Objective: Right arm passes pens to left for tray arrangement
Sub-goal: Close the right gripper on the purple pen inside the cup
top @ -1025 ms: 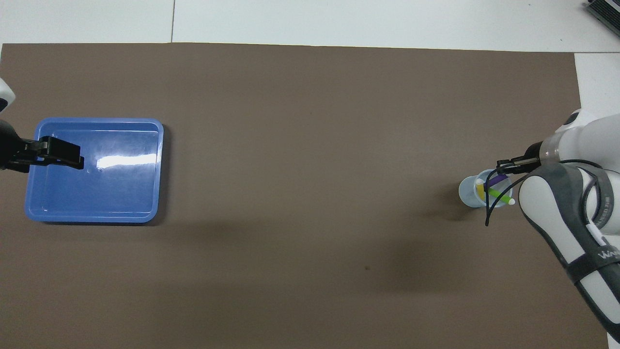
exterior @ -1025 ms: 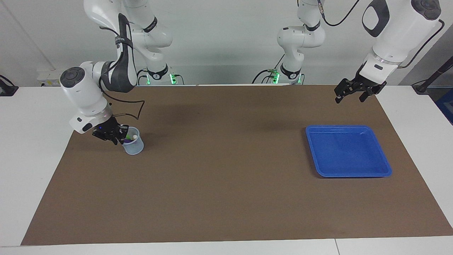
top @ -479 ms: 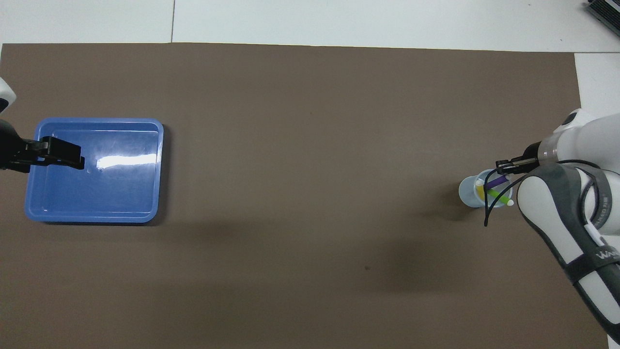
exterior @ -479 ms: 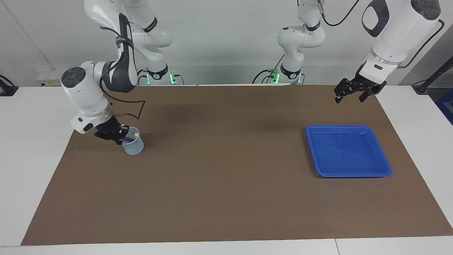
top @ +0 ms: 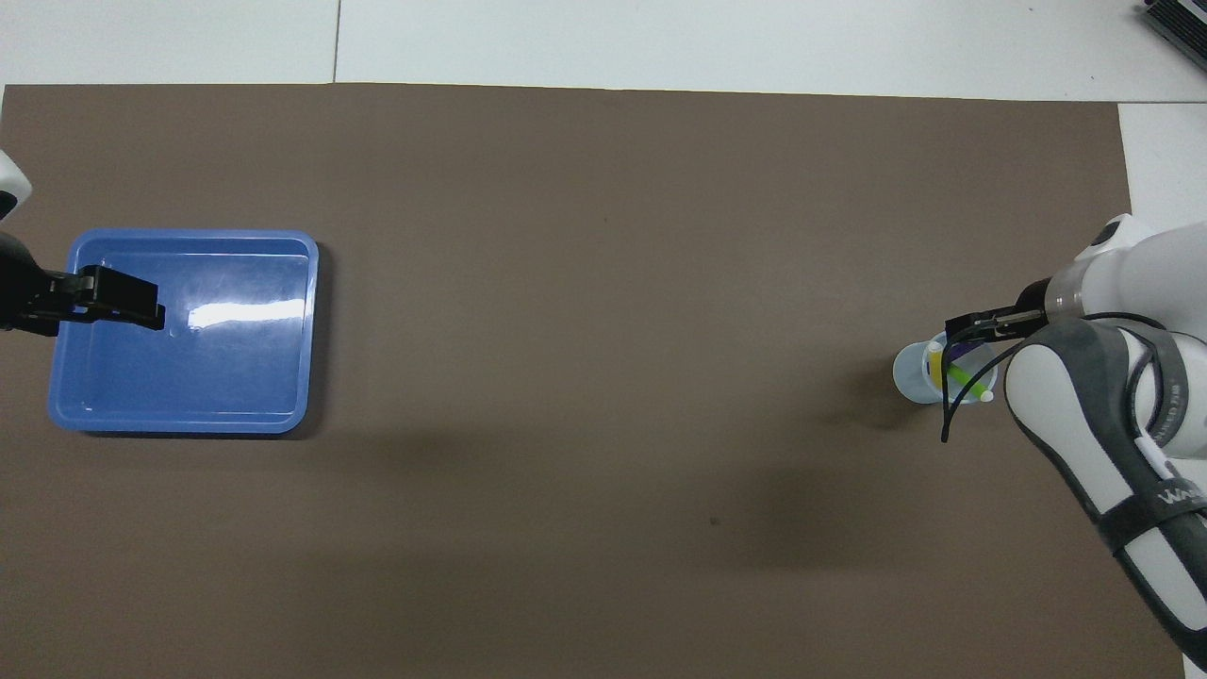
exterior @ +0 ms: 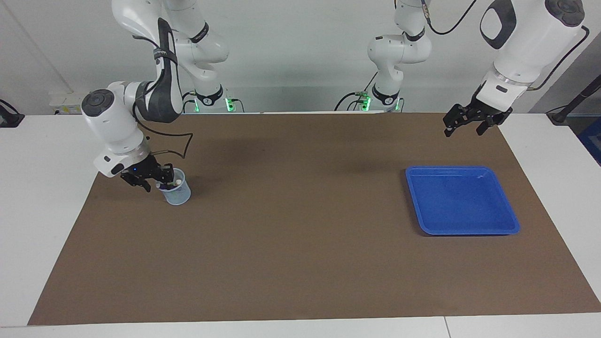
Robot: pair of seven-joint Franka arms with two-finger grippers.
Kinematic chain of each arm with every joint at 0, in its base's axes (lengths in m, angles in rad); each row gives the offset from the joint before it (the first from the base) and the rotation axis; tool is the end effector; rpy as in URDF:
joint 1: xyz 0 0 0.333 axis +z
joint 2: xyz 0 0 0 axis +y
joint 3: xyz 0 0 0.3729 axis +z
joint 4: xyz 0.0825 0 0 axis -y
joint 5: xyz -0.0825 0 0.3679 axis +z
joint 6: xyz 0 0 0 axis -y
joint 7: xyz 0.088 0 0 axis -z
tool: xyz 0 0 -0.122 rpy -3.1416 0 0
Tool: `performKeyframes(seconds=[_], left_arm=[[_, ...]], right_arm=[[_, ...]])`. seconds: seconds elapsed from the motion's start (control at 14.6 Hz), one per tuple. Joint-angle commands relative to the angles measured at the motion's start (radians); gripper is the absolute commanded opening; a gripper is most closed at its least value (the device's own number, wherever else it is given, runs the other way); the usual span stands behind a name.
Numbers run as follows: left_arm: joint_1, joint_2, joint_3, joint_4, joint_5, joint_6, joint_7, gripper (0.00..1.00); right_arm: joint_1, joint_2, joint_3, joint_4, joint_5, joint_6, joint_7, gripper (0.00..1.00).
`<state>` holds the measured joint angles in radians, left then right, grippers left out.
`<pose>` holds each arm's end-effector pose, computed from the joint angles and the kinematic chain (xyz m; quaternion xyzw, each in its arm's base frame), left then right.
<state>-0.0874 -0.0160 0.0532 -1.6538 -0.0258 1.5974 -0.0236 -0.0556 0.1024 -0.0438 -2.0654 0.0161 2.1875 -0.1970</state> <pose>0.5317 -0.0210 0.6394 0.9997 -0.0047 -0.0206 0.0127 0.5586 -0.0543 0.4367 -0.9990 -0.0443 -0.0104 0.0029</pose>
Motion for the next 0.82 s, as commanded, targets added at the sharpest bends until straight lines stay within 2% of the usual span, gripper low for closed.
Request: performKeyframes(seconds=[0.0, 0.27, 0.55, 0.75], left_arm=[[-0.012, -0.021, 0.008, -0.015, 0.003, -0.008, -0.007, 1.00], [-0.012, -0.021, 0.008, -0.014, 0.003, -0.001, -0.007, 1.00], [-0.014, -0.021, 0.008, -0.015, 0.003, -0.001, -0.009, 1.00], [-0.014, -0.021, 0.008, -0.015, 0.003, -0.002, -0.009, 1.00]], right_arm=[[-0.001, -0.017, 0.002, -0.033, 0.011, 0.021, -0.009, 0.66], [0.000, -0.017, 0.002, -0.033, 0.011, 0.021, -0.013, 0.35], [-0.001, -0.015, 0.002, -0.030, 0.011, 0.021, -0.013, 0.15], [-0.001, -0.015, 0.002, -0.030, 0.011, 0.020, -0.015, 0.09]])
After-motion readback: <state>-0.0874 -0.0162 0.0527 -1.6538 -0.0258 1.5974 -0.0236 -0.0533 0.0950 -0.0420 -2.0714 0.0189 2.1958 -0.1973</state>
